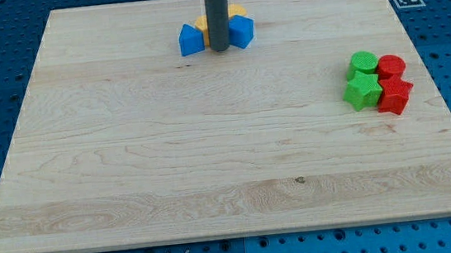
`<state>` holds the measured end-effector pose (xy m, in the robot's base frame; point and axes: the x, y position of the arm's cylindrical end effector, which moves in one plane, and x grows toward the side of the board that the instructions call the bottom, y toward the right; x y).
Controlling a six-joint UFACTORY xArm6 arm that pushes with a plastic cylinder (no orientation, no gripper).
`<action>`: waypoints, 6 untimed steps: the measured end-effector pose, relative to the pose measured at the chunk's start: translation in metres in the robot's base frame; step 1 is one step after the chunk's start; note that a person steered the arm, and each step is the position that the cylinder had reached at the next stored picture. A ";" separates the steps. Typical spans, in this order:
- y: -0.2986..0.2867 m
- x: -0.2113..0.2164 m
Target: Move blue triangle from yellow hexagon
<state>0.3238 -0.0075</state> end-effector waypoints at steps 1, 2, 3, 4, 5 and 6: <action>-0.001 0.000; -0.001 -0.001; -0.001 -0.004; -0.001 -0.004; -0.001 -0.009; -0.002 -0.019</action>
